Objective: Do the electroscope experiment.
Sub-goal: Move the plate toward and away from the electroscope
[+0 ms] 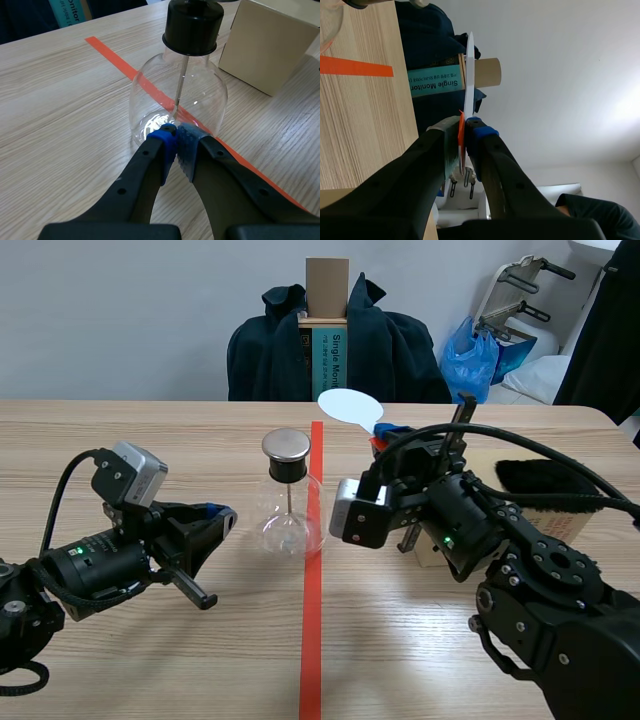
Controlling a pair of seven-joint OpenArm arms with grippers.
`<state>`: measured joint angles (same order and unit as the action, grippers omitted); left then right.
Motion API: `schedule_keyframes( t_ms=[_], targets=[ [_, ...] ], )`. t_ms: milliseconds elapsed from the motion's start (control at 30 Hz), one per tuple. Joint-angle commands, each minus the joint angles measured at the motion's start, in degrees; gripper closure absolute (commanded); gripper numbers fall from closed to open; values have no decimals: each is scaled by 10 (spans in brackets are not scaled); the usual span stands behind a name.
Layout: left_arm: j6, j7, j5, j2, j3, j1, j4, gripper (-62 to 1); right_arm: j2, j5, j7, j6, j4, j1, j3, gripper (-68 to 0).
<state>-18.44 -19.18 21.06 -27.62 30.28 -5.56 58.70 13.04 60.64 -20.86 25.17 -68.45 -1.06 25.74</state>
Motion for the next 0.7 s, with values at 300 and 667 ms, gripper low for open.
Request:
schedule_keyframes(
  t_ms=[300,667],
  targets=[
    [-1,-7,5,3,-6,-3,8,-42,8,3,-26,4,-5,-7,-3,-8],
    [-1,-7,5,3,-6,-3,8,-42,7,7,-131,4,-5,-7,-3,-8]
  ],
)
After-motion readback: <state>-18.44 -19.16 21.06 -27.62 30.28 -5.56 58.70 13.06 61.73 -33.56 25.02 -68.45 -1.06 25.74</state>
